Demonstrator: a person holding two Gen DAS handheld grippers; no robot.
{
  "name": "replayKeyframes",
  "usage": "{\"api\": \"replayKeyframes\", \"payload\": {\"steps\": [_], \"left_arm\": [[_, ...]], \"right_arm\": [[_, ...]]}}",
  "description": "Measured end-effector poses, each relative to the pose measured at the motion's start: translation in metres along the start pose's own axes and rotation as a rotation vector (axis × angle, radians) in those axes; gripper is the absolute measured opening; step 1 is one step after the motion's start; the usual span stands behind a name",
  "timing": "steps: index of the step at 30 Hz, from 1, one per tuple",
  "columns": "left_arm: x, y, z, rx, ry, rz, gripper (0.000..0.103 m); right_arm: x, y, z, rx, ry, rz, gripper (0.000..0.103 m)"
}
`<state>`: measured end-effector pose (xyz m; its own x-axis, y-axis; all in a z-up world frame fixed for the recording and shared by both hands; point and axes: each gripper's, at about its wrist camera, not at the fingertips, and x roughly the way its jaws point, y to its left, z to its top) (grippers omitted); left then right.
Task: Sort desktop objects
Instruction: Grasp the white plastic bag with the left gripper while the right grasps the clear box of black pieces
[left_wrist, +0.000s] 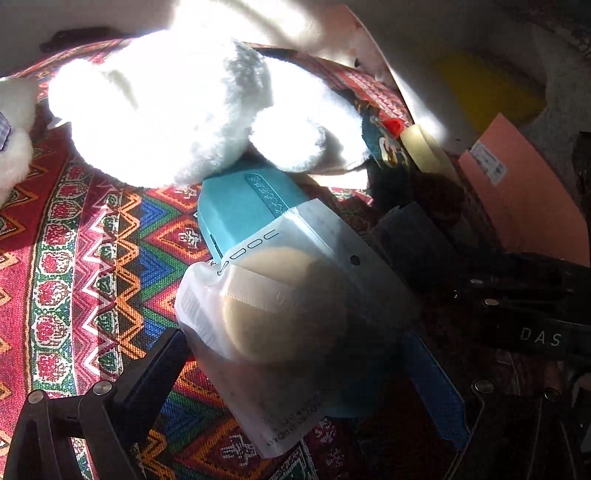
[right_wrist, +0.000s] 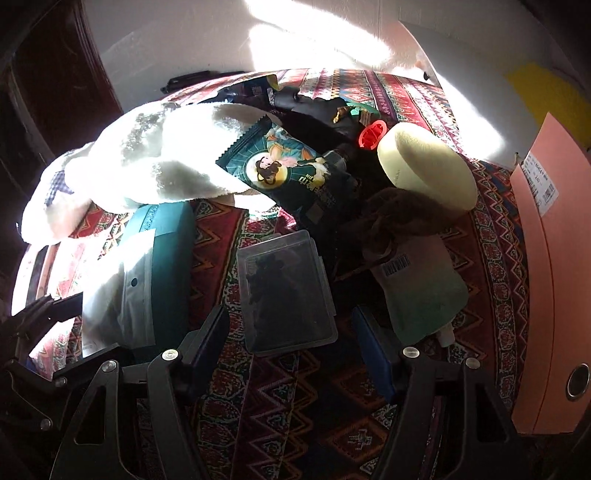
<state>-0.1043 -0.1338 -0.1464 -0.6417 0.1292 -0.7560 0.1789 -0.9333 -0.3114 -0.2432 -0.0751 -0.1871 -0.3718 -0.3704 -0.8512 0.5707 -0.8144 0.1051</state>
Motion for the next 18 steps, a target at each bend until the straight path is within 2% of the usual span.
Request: {"api": "replayKeyframes", "payload": {"steps": [3, 4, 5, 7, 9, 10, 12, 14, 16, 18], "left_arm": [[0.009, -0.001, 0.002, -0.013, 0.003, -0.003, 0.096], [0.01, -0.001, 0.003, -0.013, 0.001, -0.006, 0.096], [0.011, -0.002, 0.003, -0.012, -0.003, -0.008, 0.096], [0.009, -0.002, 0.002, -0.014, -0.013, -0.015, 0.093], [0.005, 0.001, 0.003, -0.04, -0.018, -0.052, 0.078], [0.003, 0.002, 0.003, -0.052, -0.021, -0.059, 0.075], [-0.006, 0.002, 0.003, -0.063, -0.049, -0.04, 0.061], [-0.014, 0.001, 0.002, -0.059, -0.066, -0.043, 0.054], [-0.019, 0.0, 0.002, -0.053, -0.077, -0.043, 0.052], [-0.022, -0.002, 0.001, -0.051, -0.084, -0.036, 0.043]], "right_arm": [[0.005, 0.003, 0.002, -0.013, 0.008, -0.011, 0.068], [0.006, 0.004, 0.003, -0.022, 0.014, -0.017, 0.059], [0.007, 0.005, 0.003, -0.03, 0.017, -0.019, 0.056], [0.007, 0.004, 0.003, -0.029, 0.014, -0.01, 0.056], [0.005, 0.002, 0.004, -0.012, 0.007, 0.016, 0.056], [0.004, 0.0, 0.005, -0.004, 0.004, 0.027, 0.056], [0.0, -0.001, 0.005, 0.003, -0.007, 0.037, 0.056], [-0.004, 0.001, 0.004, 0.001, -0.015, 0.041, 0.056], [-0.007, 0.002, 0.004, 0.002, -0.02, 0.045, 0.056], [-0.009, 0.004, 0.002, -0.001, -0.024, 0.048, 0.056]]}}
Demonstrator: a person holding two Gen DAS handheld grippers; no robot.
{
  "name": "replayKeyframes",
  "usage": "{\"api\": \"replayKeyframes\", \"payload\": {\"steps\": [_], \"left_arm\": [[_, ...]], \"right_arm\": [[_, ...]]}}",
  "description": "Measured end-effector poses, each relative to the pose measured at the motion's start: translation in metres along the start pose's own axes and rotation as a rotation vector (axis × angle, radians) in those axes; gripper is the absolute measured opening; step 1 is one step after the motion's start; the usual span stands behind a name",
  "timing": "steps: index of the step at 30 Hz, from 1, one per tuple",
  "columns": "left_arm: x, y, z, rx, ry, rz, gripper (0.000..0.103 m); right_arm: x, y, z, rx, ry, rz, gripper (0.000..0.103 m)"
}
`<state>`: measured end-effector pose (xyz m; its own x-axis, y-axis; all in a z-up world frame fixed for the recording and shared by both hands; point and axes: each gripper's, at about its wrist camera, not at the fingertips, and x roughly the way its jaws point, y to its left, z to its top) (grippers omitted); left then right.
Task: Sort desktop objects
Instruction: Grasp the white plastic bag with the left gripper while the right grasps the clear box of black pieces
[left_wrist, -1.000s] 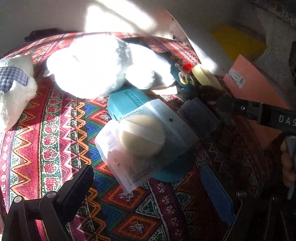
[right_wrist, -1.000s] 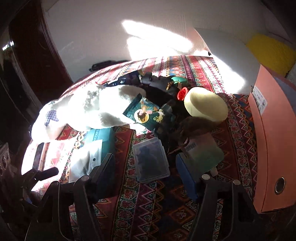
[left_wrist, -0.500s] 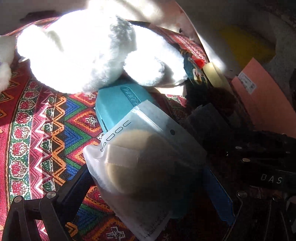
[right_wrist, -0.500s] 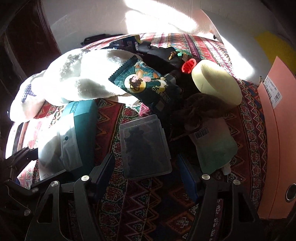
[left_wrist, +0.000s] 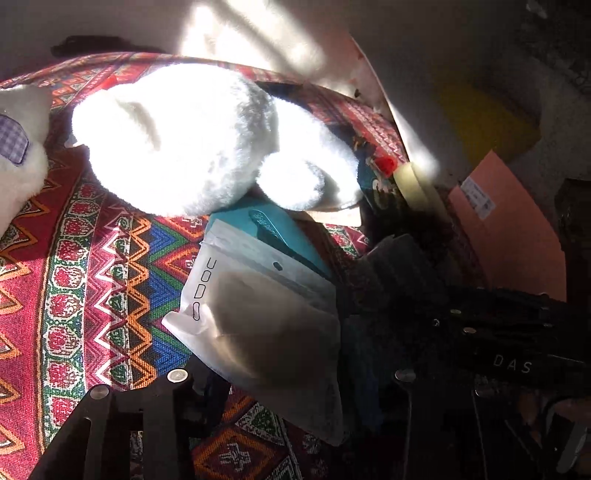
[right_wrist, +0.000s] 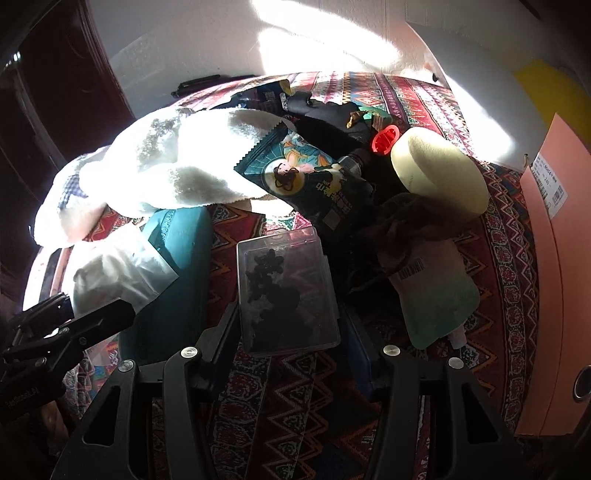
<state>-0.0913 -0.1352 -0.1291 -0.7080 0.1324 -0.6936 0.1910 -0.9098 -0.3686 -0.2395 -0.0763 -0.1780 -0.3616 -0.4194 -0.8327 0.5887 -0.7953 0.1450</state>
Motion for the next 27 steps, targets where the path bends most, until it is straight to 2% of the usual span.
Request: {"api": "replayKeyframes", "payload": {"steps": [6, 10, 11, 14, 17, 19, 20, 21, 22, 24, 27], "left_arm": [[-0.008, 0.005, 0.0, 0.008, -0.014, -0.001, 0.031], [-0.007, 0.008, 0.002, -0.002, -0.012, -0.005, 0.031], [-0.006, 0.01, 0.002, -0.017, -0.01, -0.011, 0.034], [-0.001, 0.019, 0.004, -0.054, -0.002, -0.005, 0.052], [0.008, 0.026, 0.006, -0.068, 0.001, 0.0, 0.055], [0.011, 0.024, 0.007, -0.055, -0.012, -0.012, 0.047], [0.01, 0.02, 0.007, -0.038, -0.023, -0.019, 0.033], [0.007, 0.015, 0.008, -0.022, -0.041, 0.008, 0.018], [0.002, 0.011, 0.008, -0.005, -0.06, 0.029, 0.012], [-0.009, 0.008, 0.008, -0.013, -0.09, -0.001, 0.005], [-0.021, 0.001, 0.009, -0.001, -0.107, -0.011, 0.005]], "right_arm": [[-0.005, 0.004, -0.003, -0.003, -0.014, 0.005, 0.056], [-0.006, 0.006, -0.005, -0.006, -0.014, 0.011, 0.056], [-0.006, 0.006, -0.005, -0.006, -0.014, 0.012, 0.056], [-0.003, 0.006, -0.005, -0.007, -0.005, 0.011, 0.056], [-0.003, 0.006, -0.006, -0.008, -0.003, 0.011, 0.056], [-0.004, 0.007, -0.005, -0.013, -0.008, 0.011, 0.056], [-0.006, 0.008, -0.005, -0.017, -0.013, 0.011, 0.056], [-0.007, 0.009, -0.004, -0.021, -0.021, 0.011, 0.056], [-0.009, 0.01, -0.004, -0.023, -0.029, 0.012, 0.056], [-0.015, 0.01, -0.004, -0.023, -0.044, 0.018, 0.056], [-0.025, 0.013, -0.005, -0.028, -0.068, 0.025, 0.056]]}}
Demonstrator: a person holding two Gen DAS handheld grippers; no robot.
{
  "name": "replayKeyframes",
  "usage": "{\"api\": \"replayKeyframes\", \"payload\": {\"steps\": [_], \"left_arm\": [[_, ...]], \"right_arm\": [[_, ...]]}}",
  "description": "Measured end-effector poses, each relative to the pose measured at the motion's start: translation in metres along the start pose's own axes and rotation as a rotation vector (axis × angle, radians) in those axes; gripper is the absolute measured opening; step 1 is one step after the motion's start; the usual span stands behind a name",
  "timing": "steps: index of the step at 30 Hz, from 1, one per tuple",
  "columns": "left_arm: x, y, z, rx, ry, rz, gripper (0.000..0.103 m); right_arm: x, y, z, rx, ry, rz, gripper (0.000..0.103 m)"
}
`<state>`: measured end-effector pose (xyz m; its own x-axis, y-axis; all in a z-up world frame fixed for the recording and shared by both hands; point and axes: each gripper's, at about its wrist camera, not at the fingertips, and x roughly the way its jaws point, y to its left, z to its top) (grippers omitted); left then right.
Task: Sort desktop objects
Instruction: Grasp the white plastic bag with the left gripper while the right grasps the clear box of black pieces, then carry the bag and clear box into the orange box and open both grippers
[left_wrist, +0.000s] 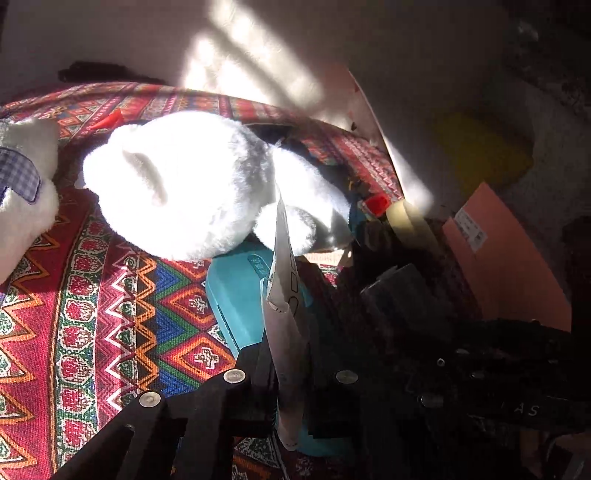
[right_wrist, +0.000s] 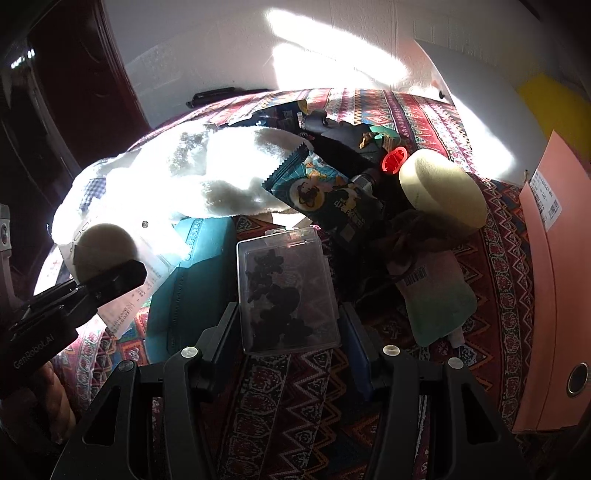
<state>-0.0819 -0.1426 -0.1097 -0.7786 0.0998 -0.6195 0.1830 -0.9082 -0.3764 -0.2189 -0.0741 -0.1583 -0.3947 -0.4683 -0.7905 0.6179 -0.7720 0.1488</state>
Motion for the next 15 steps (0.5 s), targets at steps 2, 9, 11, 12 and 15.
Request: {"api": "replayKeyframes", "payload": {"steps": [2, 9, 11, 12, 15], "left_arm": [[-0.007, -0.003, 0.0, -0.001, -0.001, -0.02, 0.005], [-0.03, -0.02, 0.003, 0.023, -0.028, -0.023, 0.005], [-0.038, -0.028, 0.004, 0.033, -0.043, -0.029, 0.005], [-0.042, -0.034, 0.004, 0.039, -0.049, -0.033, 0.005], [-0.052, -0.054, 0.004, 0.067, -0.06, -0.048, 0.005]], "right_arm": [[-0.008, 0.003, 0.0, -0.005, -0.018, 0.001, 0.055], [-0.047, 0.013, -0.007, -0.025, -0.083, -0.006, 0.055], [-0.06, 0.012, -0.011, -0.028, -0.104, -0.014, 0.056], [-0.067, 0.011, -0.013, -0.025, -0.115, -0.017, 0.056], [-0.087, 0.003, -0.02, -0.009, -0.143, -0.023, 0.056]]}}
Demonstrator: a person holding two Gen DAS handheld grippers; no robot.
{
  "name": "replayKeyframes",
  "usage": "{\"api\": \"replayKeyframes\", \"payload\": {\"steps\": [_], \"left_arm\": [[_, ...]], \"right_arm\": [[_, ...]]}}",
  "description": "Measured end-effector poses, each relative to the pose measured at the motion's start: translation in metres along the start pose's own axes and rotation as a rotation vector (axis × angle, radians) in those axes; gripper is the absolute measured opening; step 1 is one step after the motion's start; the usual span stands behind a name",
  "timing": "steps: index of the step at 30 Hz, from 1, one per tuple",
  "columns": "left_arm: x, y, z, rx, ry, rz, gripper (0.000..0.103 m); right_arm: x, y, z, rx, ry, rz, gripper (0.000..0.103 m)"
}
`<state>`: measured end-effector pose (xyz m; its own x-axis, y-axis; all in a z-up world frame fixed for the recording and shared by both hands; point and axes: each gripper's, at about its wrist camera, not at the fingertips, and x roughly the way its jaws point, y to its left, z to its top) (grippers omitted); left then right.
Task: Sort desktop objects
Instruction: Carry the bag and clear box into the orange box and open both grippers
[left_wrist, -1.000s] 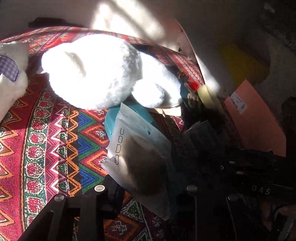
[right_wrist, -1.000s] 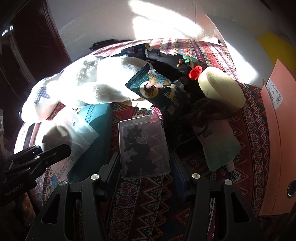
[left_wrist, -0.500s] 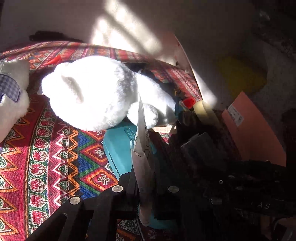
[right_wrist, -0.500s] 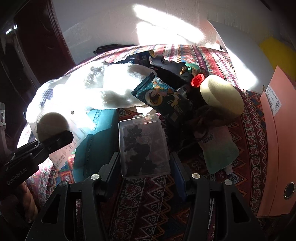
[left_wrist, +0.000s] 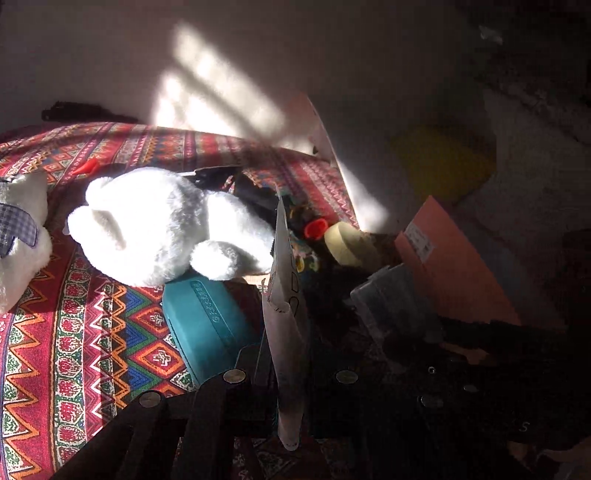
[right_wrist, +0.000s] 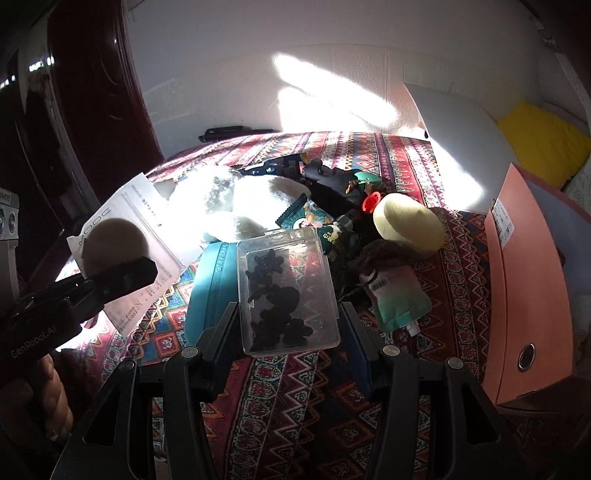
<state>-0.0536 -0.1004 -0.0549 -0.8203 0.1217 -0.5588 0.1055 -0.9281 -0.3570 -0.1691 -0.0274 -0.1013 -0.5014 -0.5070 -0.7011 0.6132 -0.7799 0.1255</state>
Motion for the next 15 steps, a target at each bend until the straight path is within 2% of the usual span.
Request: {"api": "replayKeyframes", "payload": {"steps": [9, 15], "left_arm": [[-0.008, -0.084, 0.007, 0.14, -0.006, -0.078, 0.005], [0.007, -0.143, 0.019, 0.225, -0.005, -0.148, 0.005]], "right_arm": [[-0.078, -0.041, -0.012, 0.074, -0.143, -0.068, 0.056], [-0.128, -0.079, -0.021, 0.128, -0.257, -0.217, 0.056]]}}
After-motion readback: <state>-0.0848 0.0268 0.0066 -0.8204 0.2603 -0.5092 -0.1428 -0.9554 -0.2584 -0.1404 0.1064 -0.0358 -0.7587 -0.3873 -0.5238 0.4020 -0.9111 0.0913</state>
